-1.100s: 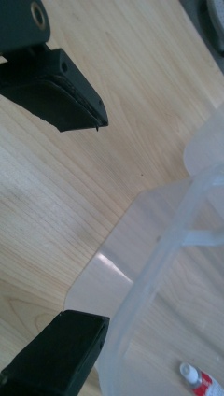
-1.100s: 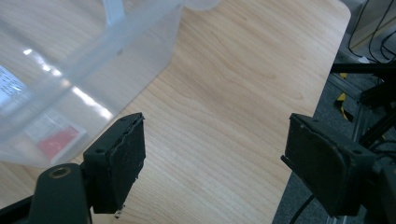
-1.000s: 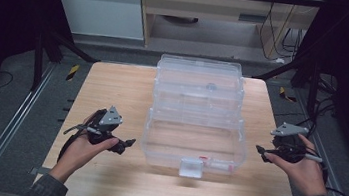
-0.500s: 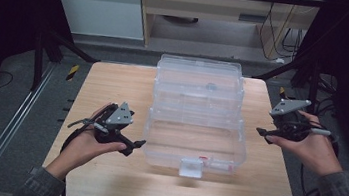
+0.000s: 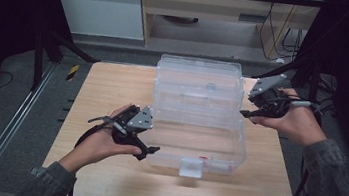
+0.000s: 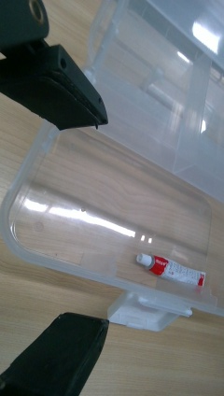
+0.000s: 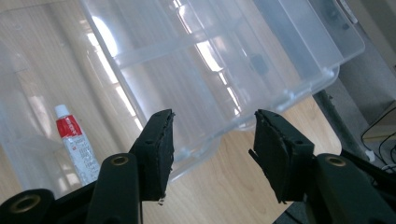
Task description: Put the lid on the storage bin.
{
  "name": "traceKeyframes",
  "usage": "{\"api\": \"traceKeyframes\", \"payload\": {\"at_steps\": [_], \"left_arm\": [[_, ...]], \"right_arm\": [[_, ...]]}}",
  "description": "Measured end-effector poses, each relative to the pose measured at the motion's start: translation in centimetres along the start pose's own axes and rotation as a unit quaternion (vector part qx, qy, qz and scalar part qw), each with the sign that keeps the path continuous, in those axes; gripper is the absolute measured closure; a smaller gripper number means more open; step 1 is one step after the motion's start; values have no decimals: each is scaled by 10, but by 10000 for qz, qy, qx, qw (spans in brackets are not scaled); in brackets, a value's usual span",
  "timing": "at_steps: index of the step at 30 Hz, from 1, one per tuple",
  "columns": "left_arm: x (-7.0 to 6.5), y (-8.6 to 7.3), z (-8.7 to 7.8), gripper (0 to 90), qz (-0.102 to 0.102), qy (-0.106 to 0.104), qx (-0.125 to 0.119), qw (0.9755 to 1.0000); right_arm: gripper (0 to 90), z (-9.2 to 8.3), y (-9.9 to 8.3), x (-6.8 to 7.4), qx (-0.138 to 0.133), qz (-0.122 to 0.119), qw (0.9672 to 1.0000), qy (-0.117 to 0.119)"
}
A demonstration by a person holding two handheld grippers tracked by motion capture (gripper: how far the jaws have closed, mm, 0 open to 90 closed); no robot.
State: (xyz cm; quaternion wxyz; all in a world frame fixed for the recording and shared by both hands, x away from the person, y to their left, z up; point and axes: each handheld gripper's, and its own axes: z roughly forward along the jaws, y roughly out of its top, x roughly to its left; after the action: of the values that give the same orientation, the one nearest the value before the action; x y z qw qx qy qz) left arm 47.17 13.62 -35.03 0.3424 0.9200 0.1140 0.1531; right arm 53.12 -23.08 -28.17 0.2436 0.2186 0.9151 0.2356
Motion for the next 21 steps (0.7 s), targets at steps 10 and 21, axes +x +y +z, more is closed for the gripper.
{"api": "traceKeyframes", "payload": {"at_steps": [10, 21], "left_arm": [[4, 2, 26, 59, 171, -335, 283, 9989], [0, 4, 39, 117, 359, -616, 638, 9954]], "right_arm": [[539, 30, 40, -11, 331, -568, 9976, 224], [612, 55, 62, -22, 707, -1069, 9906, 471]]}}
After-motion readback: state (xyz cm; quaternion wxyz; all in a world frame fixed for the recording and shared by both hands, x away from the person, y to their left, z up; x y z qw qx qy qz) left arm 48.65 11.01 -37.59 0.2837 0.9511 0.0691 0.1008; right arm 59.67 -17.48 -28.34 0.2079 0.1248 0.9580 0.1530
